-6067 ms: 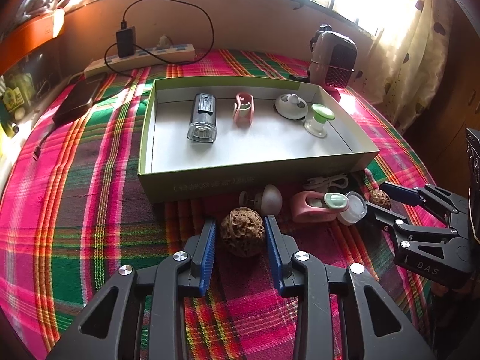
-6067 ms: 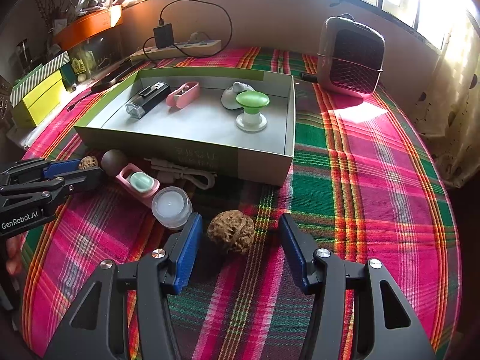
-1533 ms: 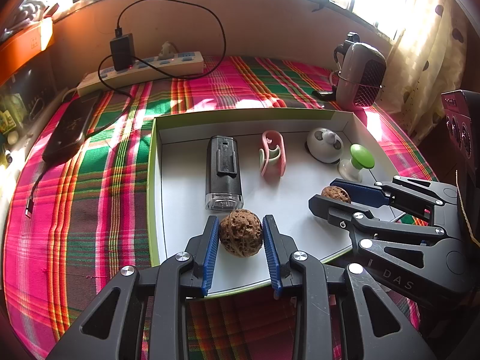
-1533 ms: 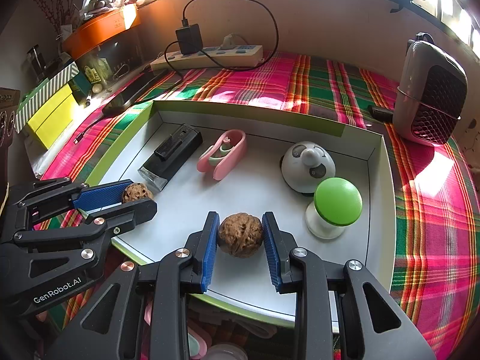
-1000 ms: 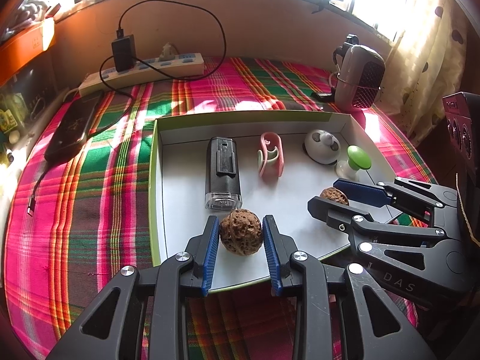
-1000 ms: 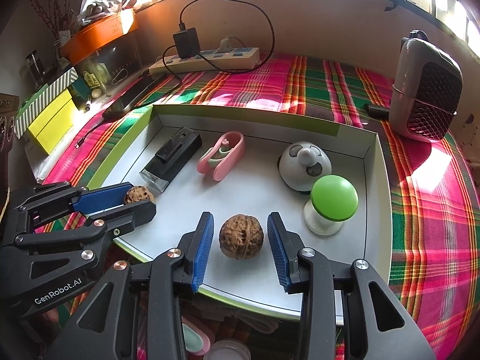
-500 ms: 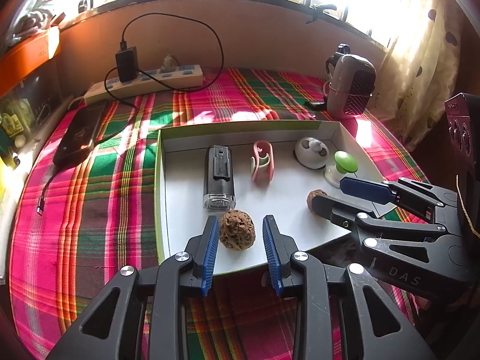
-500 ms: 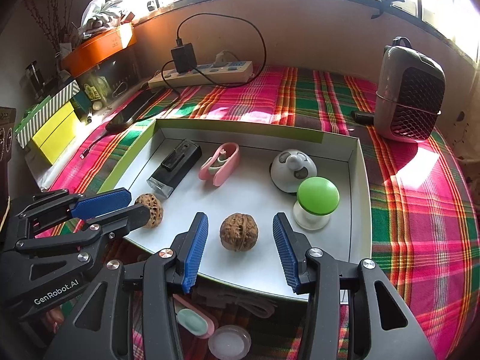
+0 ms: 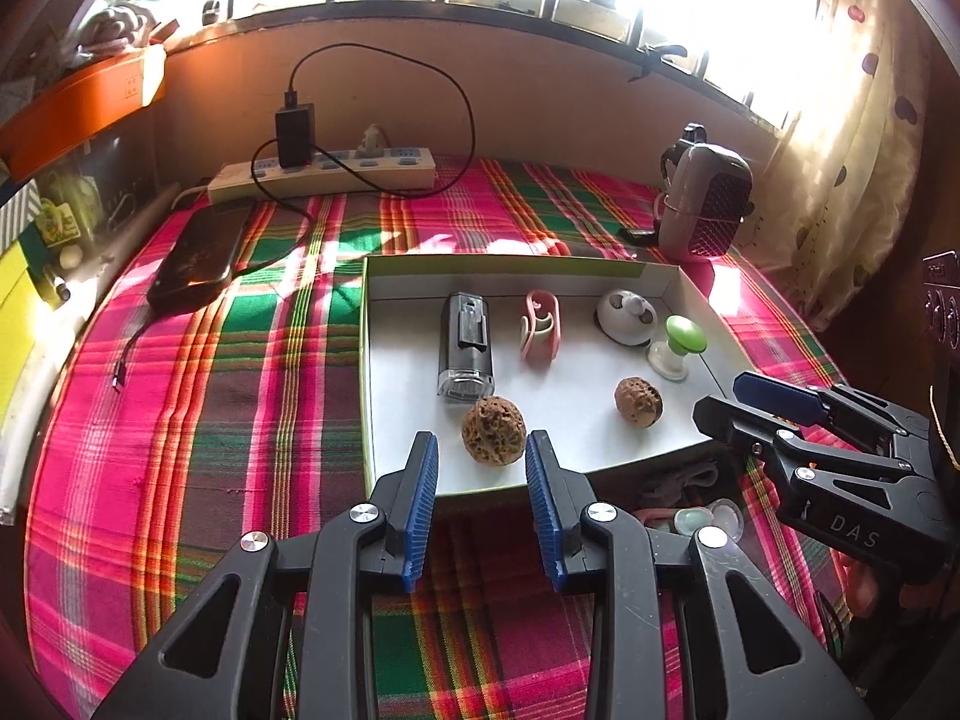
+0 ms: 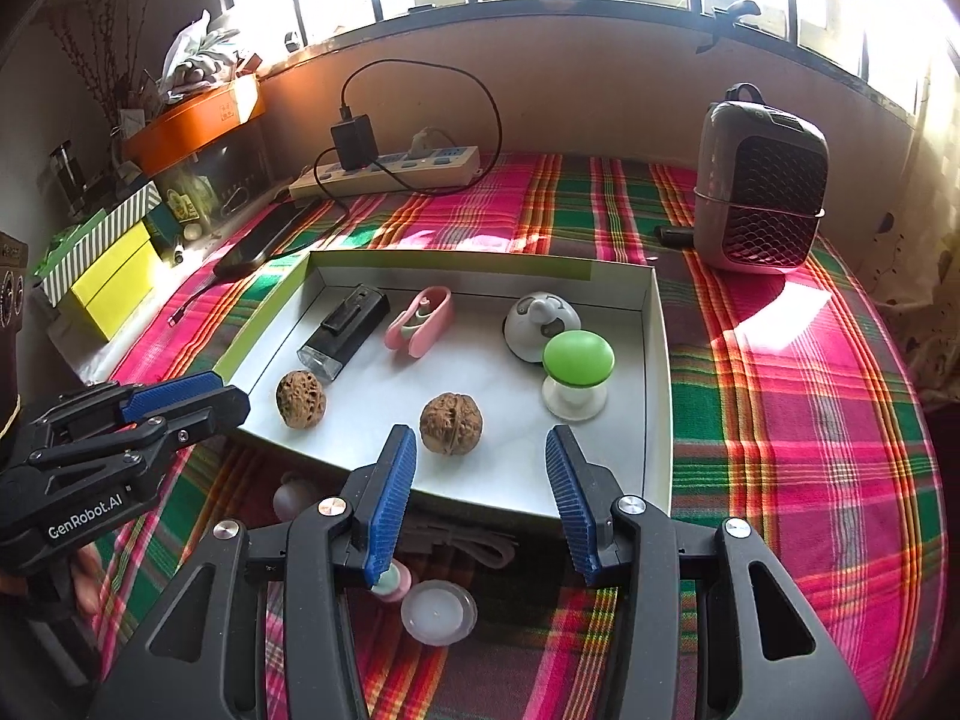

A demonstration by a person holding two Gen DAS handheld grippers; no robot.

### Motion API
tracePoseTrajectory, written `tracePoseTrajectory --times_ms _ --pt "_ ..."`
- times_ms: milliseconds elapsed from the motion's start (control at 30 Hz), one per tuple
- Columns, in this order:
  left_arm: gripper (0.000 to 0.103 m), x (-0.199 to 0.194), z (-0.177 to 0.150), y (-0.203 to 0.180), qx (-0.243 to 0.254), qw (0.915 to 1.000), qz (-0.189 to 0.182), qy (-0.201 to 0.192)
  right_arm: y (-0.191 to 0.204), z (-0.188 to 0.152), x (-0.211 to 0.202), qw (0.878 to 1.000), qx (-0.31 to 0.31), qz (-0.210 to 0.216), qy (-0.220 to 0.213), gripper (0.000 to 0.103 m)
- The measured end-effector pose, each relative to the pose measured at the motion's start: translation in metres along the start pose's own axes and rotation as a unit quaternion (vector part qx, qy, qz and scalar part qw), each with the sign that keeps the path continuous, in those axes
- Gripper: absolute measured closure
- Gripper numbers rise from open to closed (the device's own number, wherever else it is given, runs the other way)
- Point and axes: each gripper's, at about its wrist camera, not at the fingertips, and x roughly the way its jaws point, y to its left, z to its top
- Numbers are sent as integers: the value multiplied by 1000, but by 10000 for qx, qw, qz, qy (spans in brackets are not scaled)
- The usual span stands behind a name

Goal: Organize objects
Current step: 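Lower the seed pod and walnut into the tray and open both grippers, then withdraw both grippers toward the white ball-on-stem toy and clear round cup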

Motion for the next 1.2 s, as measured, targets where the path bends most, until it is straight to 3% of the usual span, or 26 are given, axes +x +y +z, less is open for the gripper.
tracePoseTrajectory --times_ms 267,533,767,1200 --pt "75 -12 -15 4 -48 10000 -69 -31 -7 -22 -20 9999 1 -110 -49 56" --pt "75 -3 -25 -7 58 9993 -315 204 -8 -46 -29 9999 -83 -86 53 56" --pt "70 8 -25 -18 137 9980 -489 380 2 -52 -23 9996 -242 39 169 56" --pt "68 18 -19 -20 115 9978 -440 478 12 -54 -5 9980 -499 26 384 56"
